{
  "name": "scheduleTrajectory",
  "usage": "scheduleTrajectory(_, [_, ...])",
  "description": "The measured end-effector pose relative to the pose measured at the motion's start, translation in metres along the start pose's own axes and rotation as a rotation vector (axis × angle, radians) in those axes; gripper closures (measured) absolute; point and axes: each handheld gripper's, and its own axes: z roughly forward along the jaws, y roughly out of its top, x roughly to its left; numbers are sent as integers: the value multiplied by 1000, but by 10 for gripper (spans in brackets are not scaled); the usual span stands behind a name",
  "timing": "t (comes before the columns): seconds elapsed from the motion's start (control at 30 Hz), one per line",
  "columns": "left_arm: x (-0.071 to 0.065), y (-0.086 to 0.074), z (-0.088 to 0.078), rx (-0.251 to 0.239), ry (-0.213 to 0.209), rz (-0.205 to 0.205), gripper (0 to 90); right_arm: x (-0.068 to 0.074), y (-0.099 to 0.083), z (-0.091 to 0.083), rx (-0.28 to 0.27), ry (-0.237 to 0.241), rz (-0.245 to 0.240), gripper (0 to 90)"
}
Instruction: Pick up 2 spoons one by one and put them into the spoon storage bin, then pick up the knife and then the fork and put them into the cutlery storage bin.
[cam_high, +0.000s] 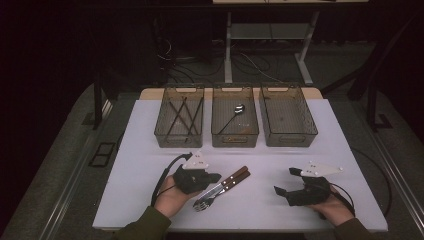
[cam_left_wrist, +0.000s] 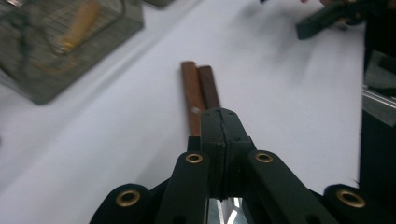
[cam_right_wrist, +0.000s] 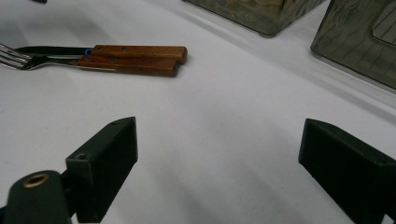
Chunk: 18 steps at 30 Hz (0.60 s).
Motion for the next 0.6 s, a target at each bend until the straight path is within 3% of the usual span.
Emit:
scheduleTrajectory(0.3, [-17,-17,15,82,-47,7,899,1,1,0,-3,2,-5,113])
scheduleTrajectory(0.37, [-17,-18,17,118,-48,34,899,0,1,0,0,1,-7,113])
scheduleTrajectory(0.4, [-19,-19,19,110,-43,15,899,0,0,1,1,0,-7,113])
scheduleTrajectory(0.43, [-18,-19,20,132,-42,34,899,0,0,0,1,0,-7,113])
scheduleTrajectory(0.53, [-20,-20,23,131,-39,17,898,1,1,0,-3,0,-8,113])
scheduleTrajectory(0.6, [-19,-20,24,154,-42,34,899,2,0,-1,-2,-1,-9,113])
